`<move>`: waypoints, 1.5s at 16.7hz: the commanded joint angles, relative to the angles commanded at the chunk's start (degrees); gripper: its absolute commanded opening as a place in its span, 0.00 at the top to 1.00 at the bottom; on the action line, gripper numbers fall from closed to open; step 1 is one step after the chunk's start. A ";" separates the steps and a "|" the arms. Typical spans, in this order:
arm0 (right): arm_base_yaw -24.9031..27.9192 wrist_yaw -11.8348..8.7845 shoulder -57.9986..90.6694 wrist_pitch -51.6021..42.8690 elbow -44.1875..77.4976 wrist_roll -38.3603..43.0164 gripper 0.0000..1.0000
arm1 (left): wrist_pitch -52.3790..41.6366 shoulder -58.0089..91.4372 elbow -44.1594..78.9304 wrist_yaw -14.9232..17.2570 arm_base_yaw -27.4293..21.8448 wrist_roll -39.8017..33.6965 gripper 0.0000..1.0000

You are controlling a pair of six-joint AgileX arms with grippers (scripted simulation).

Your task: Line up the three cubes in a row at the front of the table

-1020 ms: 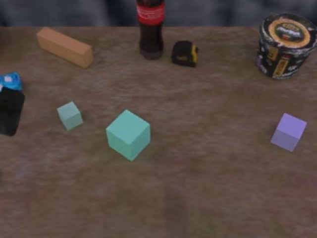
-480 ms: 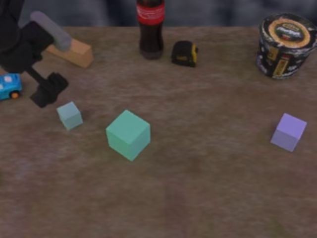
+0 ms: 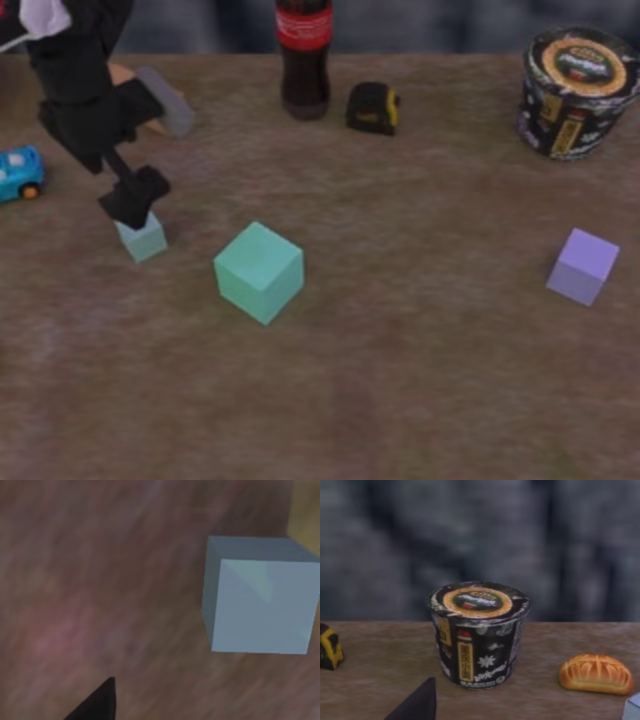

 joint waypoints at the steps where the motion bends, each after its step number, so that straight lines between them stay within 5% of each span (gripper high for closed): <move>1: 0.00 0.00 0.00 0.00 0.00 0.00 0.00 | -0.28 0.52 0.63 0.00 -0.05 0.23 0.00; 8: 0.00 0.00 0.00 0.00 0.00 0.00 0.00 | 0.75 0.88 -0.21 0.00 0.14 0.31 0.00; 15: 0.00 0.00 0.00 0.00 0.00 0.00 0.00 | 15.08 6.63 -8.36 0.07 0.02 0.38 0.00; 20: 0.00 0.00 0.00 0.00 0.00 0.00 0.00 | 16.03 7.22 -9.02 0.07 0.01 0.40 0.00; 25: 0.00 0.00 0.00 0.00 0.00 0.00 0.00 | 16.03 7.22 -9.02 0.07 0.01 0.40 0.38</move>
